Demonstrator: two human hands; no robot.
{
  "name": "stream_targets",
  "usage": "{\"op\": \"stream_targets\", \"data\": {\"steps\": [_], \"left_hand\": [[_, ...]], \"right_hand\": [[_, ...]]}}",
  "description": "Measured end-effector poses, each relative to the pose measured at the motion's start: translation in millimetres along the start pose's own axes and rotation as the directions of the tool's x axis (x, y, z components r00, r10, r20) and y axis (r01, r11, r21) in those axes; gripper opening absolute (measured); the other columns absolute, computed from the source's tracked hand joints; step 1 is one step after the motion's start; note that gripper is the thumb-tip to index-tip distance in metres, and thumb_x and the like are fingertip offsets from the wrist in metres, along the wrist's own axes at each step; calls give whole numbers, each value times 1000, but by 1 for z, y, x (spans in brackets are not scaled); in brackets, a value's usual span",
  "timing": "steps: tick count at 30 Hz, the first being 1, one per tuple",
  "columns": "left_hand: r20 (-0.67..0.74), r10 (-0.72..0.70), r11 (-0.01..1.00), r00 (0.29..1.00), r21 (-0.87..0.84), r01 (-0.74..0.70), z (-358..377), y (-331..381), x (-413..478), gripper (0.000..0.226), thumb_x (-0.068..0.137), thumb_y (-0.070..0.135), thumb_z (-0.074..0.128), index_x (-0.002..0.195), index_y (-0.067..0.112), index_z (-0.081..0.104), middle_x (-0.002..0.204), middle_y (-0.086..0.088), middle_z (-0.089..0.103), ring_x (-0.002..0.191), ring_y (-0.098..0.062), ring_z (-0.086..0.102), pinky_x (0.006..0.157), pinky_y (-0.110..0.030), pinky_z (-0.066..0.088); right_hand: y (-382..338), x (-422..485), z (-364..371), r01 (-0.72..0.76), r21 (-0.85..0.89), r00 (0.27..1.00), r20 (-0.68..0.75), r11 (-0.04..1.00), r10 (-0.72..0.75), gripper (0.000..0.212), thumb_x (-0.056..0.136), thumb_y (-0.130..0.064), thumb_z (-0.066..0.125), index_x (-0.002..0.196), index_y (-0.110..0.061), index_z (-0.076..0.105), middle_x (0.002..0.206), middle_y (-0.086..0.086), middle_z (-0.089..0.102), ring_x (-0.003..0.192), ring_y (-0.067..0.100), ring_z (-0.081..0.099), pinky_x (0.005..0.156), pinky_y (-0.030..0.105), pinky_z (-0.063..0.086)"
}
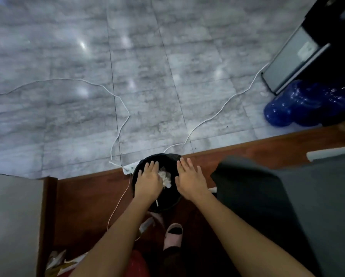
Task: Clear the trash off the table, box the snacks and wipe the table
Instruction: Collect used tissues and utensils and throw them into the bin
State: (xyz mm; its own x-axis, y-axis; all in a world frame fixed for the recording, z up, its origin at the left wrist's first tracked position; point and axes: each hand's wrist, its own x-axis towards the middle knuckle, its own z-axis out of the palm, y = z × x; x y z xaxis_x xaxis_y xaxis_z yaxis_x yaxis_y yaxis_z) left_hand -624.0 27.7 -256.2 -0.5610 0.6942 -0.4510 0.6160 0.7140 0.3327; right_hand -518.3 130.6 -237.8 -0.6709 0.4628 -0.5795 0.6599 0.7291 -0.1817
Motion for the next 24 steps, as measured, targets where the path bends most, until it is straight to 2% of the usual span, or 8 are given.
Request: {"op": "stream_targets", "data": {"steps": [4,8,12,15,18,20,24], "left_hand": [[-102,143,979,985,164,-125,-52,47,-44,55,99,21,32,150,8,15,158,-10,14,147,-24,8,118,-43,10],[-192,229,960,954,209,-188,-83,99,-96,54,99,19,31,149,8,15,158,-10,14,147,-25,8,118,-44,9],[-261,409,901,874,271,-340,-84,165,-166,54,100,23,30,150,9,14,159,-8,15,147,-22,9,118,-42,9],[-267,510,854,818,269,-445,-75,208,-213,54,99,23,30,150,10,17,158,-8,16,147,-22,10,119,-42,8],[-260,633,772,729,277,-572,-56,255,-256,53,98,23,28,148,7,23,156,-10,23,146,-24,16,118,-44,10],[-247,715,698,654,291,-654,-39,290,-284,51,98,21,36,146,6,29,154,-11,28,145,-25,20,117,-46,13],[-156,853,520,498,316,-793,3,359,-343,51,98,20,38,147,8,28,155,-9,27,145,-24,20,117,-45,12]], "right_hand": [[7,-61,-50,-11,-14,990,-139,1000,9,60,102,-33,27,153,-11,5,161,3,-1,148,22,-4,117,47,7],[19,-136,-95,-50,32,946,-318,998,57,59,102,-32,28,152,-9,9,161,4,4,148,23,0,116,46,12],[51,-239,-113,-108,87,856,-498,990,137,57,102,-30,28,152,-11,10,161,3,7,148,21,1,117,45,11],[85,-318,-102,-182,148,788,-570,972,235,57,102,-30,29,152,-11,10,161,3,7,148,19,0,118,45,8],[128,-388,-83,-285,229,720,-590,931,366,57,102,-32,28,153,-12,9,161,1,4,148,20,-2,118,46,7],[156,-434,-69,-354,295,667,-585,887,461,58,102,-32,28,153,-12,10,161,2,4,148,20,-1,117,46,7],[202,-521,-32,-453,413,538,-580,790,612,58,101,-31,31,152,-11,13,161,3,7,148,21,3,117,46,10]]}}
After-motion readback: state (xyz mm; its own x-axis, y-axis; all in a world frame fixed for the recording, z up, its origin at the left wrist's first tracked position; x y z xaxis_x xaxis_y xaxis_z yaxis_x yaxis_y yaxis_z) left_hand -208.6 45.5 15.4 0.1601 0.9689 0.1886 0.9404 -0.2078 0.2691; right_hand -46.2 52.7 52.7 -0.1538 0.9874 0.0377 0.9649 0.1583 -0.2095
